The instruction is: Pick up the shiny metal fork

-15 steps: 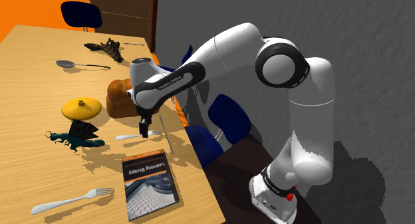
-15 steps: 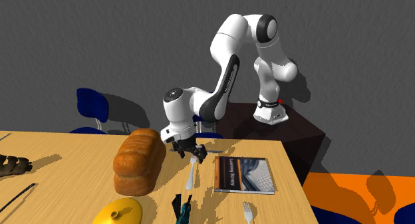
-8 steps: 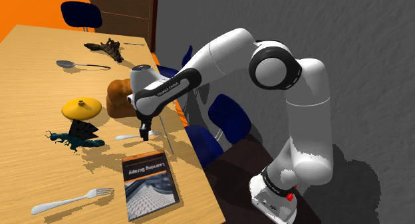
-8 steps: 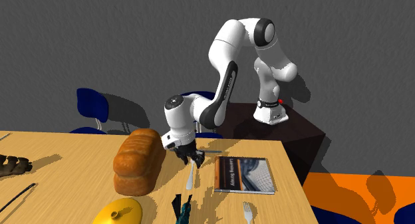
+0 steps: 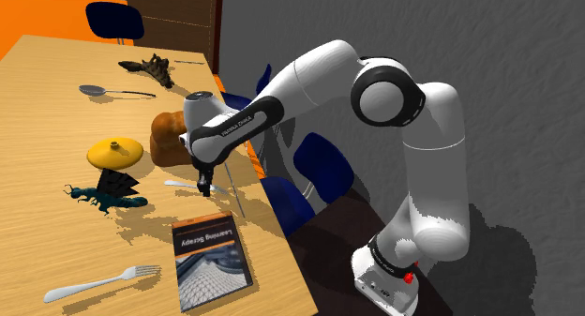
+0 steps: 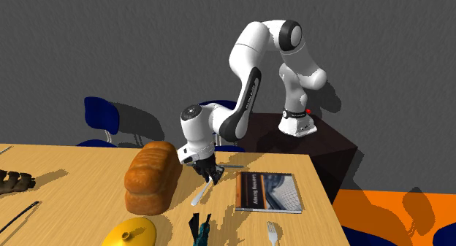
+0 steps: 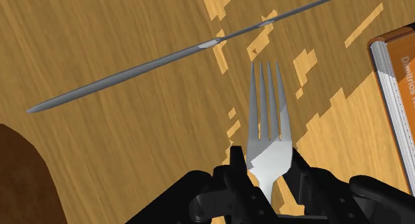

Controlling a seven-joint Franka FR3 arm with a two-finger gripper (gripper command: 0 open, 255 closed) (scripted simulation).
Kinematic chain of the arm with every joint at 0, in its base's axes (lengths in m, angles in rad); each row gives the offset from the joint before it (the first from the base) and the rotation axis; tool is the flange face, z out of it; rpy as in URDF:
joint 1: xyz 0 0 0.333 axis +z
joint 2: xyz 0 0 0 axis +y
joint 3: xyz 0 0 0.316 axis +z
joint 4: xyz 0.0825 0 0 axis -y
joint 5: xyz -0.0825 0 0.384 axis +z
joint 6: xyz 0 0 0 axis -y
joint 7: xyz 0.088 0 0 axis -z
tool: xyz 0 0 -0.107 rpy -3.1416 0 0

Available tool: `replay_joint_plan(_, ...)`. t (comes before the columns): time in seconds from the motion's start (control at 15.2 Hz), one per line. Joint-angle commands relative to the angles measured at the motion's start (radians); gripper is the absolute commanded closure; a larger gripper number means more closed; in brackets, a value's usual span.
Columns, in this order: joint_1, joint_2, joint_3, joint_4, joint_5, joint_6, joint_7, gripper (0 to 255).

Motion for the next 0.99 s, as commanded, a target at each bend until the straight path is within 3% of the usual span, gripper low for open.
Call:
replay_joint_plan(0.0,0.000,-0.001,0.000,0.000,0.000,0.000,0.000,255)
replay_joint_plan(0.92,-0.010,-0.132,0.013,0.000,0.018,-0.131,-0.006,255)
